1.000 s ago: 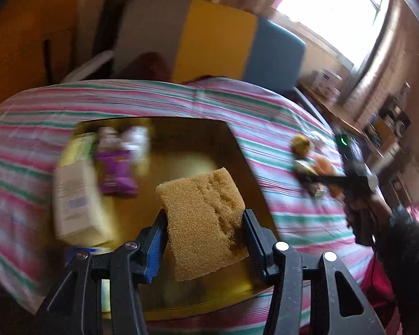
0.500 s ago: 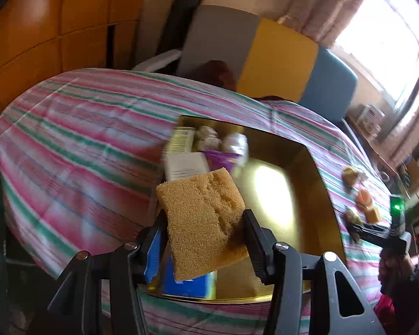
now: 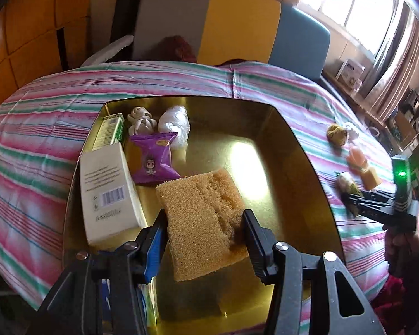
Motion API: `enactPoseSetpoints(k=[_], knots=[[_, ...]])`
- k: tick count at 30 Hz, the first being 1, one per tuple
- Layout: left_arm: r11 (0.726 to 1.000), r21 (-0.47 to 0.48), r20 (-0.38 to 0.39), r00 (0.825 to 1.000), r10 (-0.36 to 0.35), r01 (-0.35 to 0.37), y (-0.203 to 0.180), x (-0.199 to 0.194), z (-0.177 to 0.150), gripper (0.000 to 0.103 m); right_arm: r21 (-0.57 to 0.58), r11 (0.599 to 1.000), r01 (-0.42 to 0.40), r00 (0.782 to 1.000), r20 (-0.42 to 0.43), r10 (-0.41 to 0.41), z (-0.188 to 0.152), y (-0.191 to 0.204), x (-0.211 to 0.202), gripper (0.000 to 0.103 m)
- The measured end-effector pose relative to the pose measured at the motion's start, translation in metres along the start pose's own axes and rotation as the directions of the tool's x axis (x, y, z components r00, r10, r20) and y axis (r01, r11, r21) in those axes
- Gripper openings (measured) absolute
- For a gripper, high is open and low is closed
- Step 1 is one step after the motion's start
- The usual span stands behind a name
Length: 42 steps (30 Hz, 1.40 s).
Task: Organize objects
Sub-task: 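Lower the yellow sponge into the gold tray and open left gripper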
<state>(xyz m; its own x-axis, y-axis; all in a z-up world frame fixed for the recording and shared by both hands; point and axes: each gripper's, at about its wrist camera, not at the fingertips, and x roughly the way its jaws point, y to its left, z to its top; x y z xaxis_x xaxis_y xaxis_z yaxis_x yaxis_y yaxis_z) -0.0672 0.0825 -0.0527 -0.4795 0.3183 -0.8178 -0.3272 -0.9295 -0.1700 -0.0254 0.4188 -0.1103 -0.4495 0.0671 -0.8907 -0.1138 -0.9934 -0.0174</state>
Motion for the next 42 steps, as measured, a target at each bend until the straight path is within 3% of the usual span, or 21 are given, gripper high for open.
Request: enactPoseSetpoints(k=[5, 10, 19, 26, 29, 34, 37, 42], knots=[[0.998, 0.051, -0.058, 0.997, 0.050, -0.048, 0.001, 0.030, 0.011, 0.054, 0.000, 1.000, 0.001, 1.000, -0.001, -0.001, 0.001, 0.001, 0.000, 0.038], [0.984, 0.053, -0.064, 0.983, 0.174, -0.171, 0.014, 0.046, 0.013, 0.057, 0.001, 1.000, 0.003, 1.000, 0.002, -0.003, 0.001, 0.002, 0.001, 0.039], [0.988, 0.037, -0.022, 0.989, 0.149, -0.149, 0.014, 0.024, 0.003, 0.059, 0.003, 1.000, -0.004, 1.000, 0.009, 0.004, 0.002, 0.001, 0.003, 0.039], [0.983, 0.035, 0.024, 0.983, 0.180, -0.181, 0.018, 0.007, 0.000, 0.061, 0.000, 1.000, 0.005, 1.000, 0.016, -0.005, 0.002, 0.003, 0.003, 0.039], [0.978, 0.037, 0.083, 0.975, 0.204, -0.208, 0.013, -0.011, -0.003, 0.061, 0.001, 1.000, 0.005, 1.000, 0.021, -0.005, 0.001, 0.003, 0.003, 0.039], [0.981, 0.017, 0.138, 0.972, 0.188, -0.192, 0.012, -0.034, -0.005, 0.064, 0.002, 1.000, 0.011, 1.000, 0.028, -0.011, 0.000, 0.004, 0.003, 0.039], [0.978, 0.040, 0.143, 0.970, 0.197, -0.205, 0.012, -0.034, -0.005, 0.066, 0.007, 1.000, 0.014, 0.999, 0.030, -0.015, -0.001, 0.004, 0.003, 0.039], [0.984, 0.046, 0.106, 0.980, 0.165, -0.171, 0.014, -0.026, -0.006, 0.069, 0.024, 0.999, 0.029, 0.999, 0.033, -0.030, -0.002, 0.007, 0.002, 0.039]])
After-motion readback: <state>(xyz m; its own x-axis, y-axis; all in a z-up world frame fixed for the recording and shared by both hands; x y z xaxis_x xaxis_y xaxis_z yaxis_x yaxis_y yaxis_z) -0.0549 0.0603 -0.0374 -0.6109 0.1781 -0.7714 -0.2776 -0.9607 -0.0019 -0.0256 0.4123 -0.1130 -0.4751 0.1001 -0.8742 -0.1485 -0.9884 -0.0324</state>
